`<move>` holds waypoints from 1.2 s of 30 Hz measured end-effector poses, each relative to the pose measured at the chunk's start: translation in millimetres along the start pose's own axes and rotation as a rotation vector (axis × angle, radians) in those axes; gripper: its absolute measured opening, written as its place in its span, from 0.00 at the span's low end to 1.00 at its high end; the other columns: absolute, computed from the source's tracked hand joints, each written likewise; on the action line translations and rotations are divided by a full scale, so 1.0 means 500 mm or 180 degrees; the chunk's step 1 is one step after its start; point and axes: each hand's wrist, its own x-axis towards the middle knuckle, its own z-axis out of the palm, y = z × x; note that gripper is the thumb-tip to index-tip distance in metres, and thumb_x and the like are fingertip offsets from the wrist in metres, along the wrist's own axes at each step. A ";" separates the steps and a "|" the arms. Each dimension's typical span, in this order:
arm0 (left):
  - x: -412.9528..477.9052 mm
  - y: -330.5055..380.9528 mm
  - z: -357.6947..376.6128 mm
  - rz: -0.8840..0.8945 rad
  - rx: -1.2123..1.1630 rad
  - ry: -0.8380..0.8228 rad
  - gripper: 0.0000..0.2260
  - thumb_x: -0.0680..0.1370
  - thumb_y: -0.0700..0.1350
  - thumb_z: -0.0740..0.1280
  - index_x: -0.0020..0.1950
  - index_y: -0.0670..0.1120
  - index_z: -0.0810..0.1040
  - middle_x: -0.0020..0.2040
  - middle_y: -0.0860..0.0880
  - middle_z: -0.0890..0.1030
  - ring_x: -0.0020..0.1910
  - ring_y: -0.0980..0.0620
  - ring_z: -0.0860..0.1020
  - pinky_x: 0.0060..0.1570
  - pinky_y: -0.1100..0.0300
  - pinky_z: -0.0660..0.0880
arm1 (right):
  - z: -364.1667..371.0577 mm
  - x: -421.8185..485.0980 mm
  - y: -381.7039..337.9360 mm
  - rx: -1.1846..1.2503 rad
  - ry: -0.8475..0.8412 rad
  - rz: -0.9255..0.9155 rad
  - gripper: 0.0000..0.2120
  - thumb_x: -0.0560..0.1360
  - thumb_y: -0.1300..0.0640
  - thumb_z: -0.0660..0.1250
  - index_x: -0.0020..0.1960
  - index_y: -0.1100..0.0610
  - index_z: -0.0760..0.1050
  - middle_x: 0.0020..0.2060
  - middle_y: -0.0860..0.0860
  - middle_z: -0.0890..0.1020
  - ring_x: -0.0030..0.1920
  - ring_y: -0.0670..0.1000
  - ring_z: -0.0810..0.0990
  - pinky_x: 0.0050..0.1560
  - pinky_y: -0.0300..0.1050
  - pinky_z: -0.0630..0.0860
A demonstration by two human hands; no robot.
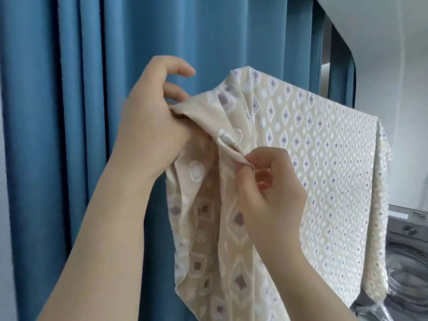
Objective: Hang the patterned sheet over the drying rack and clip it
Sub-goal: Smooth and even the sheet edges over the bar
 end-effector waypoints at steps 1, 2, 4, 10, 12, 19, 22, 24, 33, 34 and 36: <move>-0.005 -0.007 -0.003 -0.0090 0.0521 -0.0110 0.17 0.72 0.36 0.67 0.51 0.57 0.72 0.38 0.54 0.77 0.38 0.55 0.76 0.34 0.64 0.71 | -0.002 0.003 -0.002 0.0130 -0.0050 0.0169 0.12 0.75 0.58 0.63 0.39 0.42 0.68 0.34 0.38 0.77 0.33 0.43 0.77 0.32 0.32 0.71; -0.010 -0.015 -0.005 -0.0218 0.0909 -0.0059 0.17 0.72 0.35 0.64 0.52 0.55 0.72 0.39 0.54 0.77 0.40 0.54 0.76 0.35 0.65 0.70 | -0.002 0.005 -0.002 0.0226 -0.0096 0.0322 0.13 0.76 0.59 0.64 0.39 0.42 0.68 0.35 0.37 0.78 0.33 0.43 0.77 0.32 0.33 0.71; -0.017 -0.016 -0.012 -0.0356 0.1055 0.0394 0.17 0.71 0.33 0.60 0.51 0.52 0.74 0.36 0.56 0.76 0.38 0.58 0.75 0.35 0.69 0.69 | 0.000 0.009 -0.009 0.0354 -0.0170 0.0510 0.13 0.77 0.59 0.63 0.39 0.43 0.68 0.36 0.39 0.79 0.32 0.42 0.77 0.33 0.33 0.70; 0.042 0.069 -0.048 -0.0040 0.0334 0.0979 0.12 0.73 0.37 0.60 0.44 0.56 0.73 0.39 0.57 0.77 0.36 0.64 0.74 0.37 0.66 0.72 | 0.013 0.041 -0.066 0.0702 -0.0235 0.0168 0.11 0.79 0.57 0.60 0.41 0.44 0.65 0.27 0.45 0.73 0.25 0.44 0.69 0.27 0.35 0.64; 0.057 0.088 -0.050 -0.0121 0.0222 0.0773 0.12 0.74 0.38 0.62 0.42 0.56 0.73 0.40 0.57 0.77 0.36 0.65 0.74 0.34 0.68 0.73 | 0.009 0.045 -0.077 0.0856 -0.0265 0.0072 0.08 0.77 0.53 0.62 0.42 0.43 0.66 0.24 0.45 0.70 0.23 0.43 0.67 0.26 0.32 0.63; 0.044 0.095 -0.063 -0.0584 -0.0650 -0.0255 0.18 0.68 0.29 0.71 0.42 0.52 0.74 0.31 0.54 0.78 0.27 0.59 0.76 0.28 0.64 0.75 | 0.006 0.040 -0.087 0.0157 -0.1217 0.0301 0.22 0.68 0.53 0.70 0.46 0.32 0.62 0.43 0.33 0.76 0.38 0.40 0.77 0.35 0.36 0.74; 0.035 0.103 -0.062 -0.0412 -0.1055 0.0103 0.19 0.65 0.31 0.73 0.43 0.53 0.72 0.39 0.51 0.80 0.33 0.57 0.78 0.33 0.61 0.77 | 0.002 0.051 -0.085 0.0249 -0.0938 0.0088 0.23 0.71 0.59 0.65 0.45 0.31 0.60 0.37 0.34 0.76 0.32 0.44 0.76 0.29 0.36 0.69; 0.021 0.097 -0.052 -0.0467 -0.1106 0.0322 0.20 0.64 0.33 0.73 0.44 0.55 0.71 0.49 0.49 0.80 0.41 0.55 0.79 0.40 0.59 0.78 | -0.001 0.056 -0.092 0.0472 -0.0779 0.0019 0.20 0.71 0.59 0.62 0.47 0.33 0.62 0.34 0.37 0.76 0.28 0.45 0.73 0.28 0.34 0.68; 0.005 0.098 -0.049 0.0096 0.0868 0.1257 0.10 0.73 0.34 0.61 0.51 0.46 0.69 0.31 0.57 0.72 0.31 0.63 0.71 0.34 0.71 0.65 | 0.019 0.082 -0.108 0.0496 -0.0466 -0.0085 0.21 0.74 0.62 0.65 0.47 0.36 0.62 0.38 0.40 0.76 0.36 0.45 0.77 0.36 0.43 0.75; 0.012 0.110 -0.052 0.0219 0.0853 0.1346 0.10 0.72 0.34 0.62 0.49 0.47 0.67 0.29 0.57 0.71 0.30 0.65 0.71 0.34 0.73 0.65 | 0.023 0.090 -0.114 0.0548 -0.0245 -0.0217 0.23 0.73 0.63 0.66 0.45 0.35 0.61 0.40 0.40 0.74 0.35 0.45 0.76 0.36 0.45 0.75; 0.024 0.131 -0.062 0.0432 0.0823 0.1536 0.12 0.70 0.36 0.65 0.46 0.46 0.64 0.28 0.56 0.69 0.29 0.65 0.71 0.34 0.74 0.65 | 0.026 0.113 -0.131 0.0400 0.0237 -0.0790 0.23 0.69 0.65 0.67 0.42 0.38 0.63 0.40 0.40 0.70 0.40 0.40 0.73 0.35 0.35 0.72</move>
